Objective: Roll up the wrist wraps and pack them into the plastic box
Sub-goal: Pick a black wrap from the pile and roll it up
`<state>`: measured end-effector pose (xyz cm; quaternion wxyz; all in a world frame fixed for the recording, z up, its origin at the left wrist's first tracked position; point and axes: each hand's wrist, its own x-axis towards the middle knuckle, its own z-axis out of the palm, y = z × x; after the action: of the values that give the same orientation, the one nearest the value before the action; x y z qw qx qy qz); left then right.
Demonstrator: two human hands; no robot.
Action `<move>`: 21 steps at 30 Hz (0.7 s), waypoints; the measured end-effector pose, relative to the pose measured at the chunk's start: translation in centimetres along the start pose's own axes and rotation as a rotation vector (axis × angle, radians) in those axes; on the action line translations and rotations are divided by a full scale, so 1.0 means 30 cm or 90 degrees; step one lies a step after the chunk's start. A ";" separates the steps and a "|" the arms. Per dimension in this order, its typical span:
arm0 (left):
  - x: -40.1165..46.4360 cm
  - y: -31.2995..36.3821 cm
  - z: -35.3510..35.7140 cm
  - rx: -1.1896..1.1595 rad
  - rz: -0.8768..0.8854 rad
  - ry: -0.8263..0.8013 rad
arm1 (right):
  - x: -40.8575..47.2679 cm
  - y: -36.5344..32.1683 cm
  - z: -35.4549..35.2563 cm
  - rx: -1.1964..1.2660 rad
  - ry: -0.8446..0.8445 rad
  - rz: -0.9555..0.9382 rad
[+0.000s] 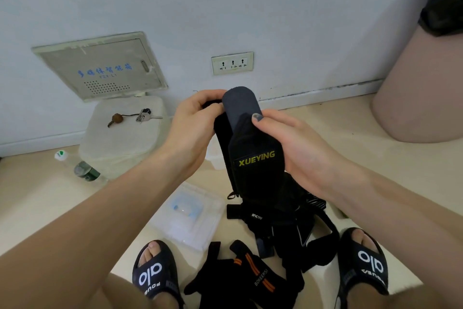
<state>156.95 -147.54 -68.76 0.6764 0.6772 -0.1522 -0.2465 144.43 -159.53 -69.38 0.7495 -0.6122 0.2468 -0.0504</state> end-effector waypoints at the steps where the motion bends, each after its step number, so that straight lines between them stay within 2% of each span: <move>1: 0.001 0.001 0.003 -0.002 0.001 -0.005 | 0.001 0.002 0.002 0.001 0.004 0.000; 7: 0.002 0.010 0.009 -0.015 0.004 -0.013 | 0.018 0.010 0.006 0.019 0.023 0.016; 14: -0.002 0.021 0.015 -0.097 -0.020 -0.014 | 0.029 0.017 0.010 0.014 0.027 0.028; 21: 0.009 0.015 0.007 -0.100 -0.007 -0.007 | 0.041 0.025 0.012 -0.011 0.030 0.034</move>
<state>157.11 -147.87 -68.35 0.7251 0.6214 -0.1323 -0.2655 145.48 -159.50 -70.41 0.7392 -0.6106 0.2810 -0.0428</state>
